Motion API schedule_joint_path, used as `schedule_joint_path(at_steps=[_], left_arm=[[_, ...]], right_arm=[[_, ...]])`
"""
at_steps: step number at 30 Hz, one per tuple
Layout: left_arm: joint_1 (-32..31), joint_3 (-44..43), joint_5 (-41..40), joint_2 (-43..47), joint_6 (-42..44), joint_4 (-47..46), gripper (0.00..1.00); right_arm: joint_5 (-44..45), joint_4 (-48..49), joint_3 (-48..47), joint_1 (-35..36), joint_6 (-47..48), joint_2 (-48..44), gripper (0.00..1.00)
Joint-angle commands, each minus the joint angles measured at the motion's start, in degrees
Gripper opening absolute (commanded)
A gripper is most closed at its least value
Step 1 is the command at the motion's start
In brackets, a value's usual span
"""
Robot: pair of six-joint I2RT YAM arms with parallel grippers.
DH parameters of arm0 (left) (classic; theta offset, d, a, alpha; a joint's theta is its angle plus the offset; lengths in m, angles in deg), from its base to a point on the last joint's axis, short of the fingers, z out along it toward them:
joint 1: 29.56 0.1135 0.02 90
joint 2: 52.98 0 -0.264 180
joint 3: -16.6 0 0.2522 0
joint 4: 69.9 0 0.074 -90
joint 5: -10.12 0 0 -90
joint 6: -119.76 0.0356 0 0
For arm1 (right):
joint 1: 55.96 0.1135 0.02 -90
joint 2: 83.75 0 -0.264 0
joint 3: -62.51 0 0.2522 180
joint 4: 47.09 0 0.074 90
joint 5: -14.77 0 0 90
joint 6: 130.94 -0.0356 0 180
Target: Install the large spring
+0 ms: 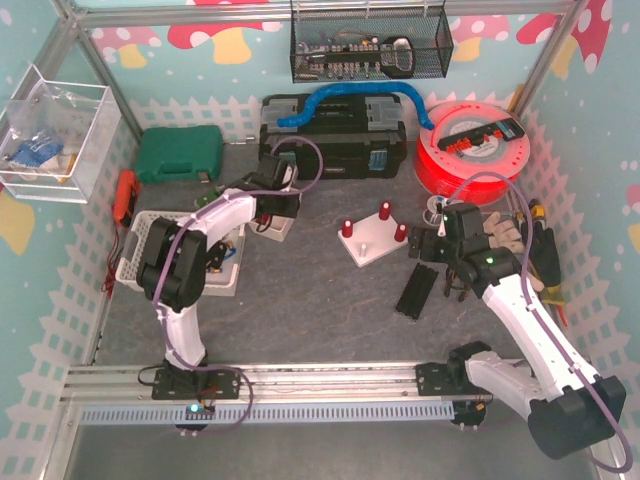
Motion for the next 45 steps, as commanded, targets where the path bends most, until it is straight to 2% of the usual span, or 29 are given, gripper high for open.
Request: schedule_joint_path(at_steps=[1,5,8,26,37,40,45], left_arm=[[0.4,-2.8,-3.9,4.2,-1.8,4.8,0.44],[1.7,-4.4,-8.5,3.2,-0.4,9.3,0.38],[2.3,-5.5,-10.4,1.2,1.3,12.0,0.37],[5.7,-7.3,-12.3,-8.0,9.4,12.1,0.47],[5.8,-7.2,-9.3,-12.1,8.9,10.3,0.46],[5.8,-6.8,-9.1,-12.2,8.9,9.8,0.42],[5.8,-7.0,-8.6,-11.4,9.2,9.6,0.27]], right_arm=[[0.2,-0.7,-1.2,0.0,0.3,0.5,0.97],[0.2,-0.4,-0.9,0.0,0.2,0.3,0.97],[0.1,-0.4,-1.0,0.0,0.1,0.4,0.97],[0.7,-1.4,-2.0,0.0,-1.0,0.0,0.97],[1.6,-1.8,-3.2,0.0,-0.7,0.9,0.97],[1.8,-2.0,-3.2,0.0,-0.6,1.0,0.97],[1.6,-2.0,-3.3,0.0,-0.2,1.1,0.97]])
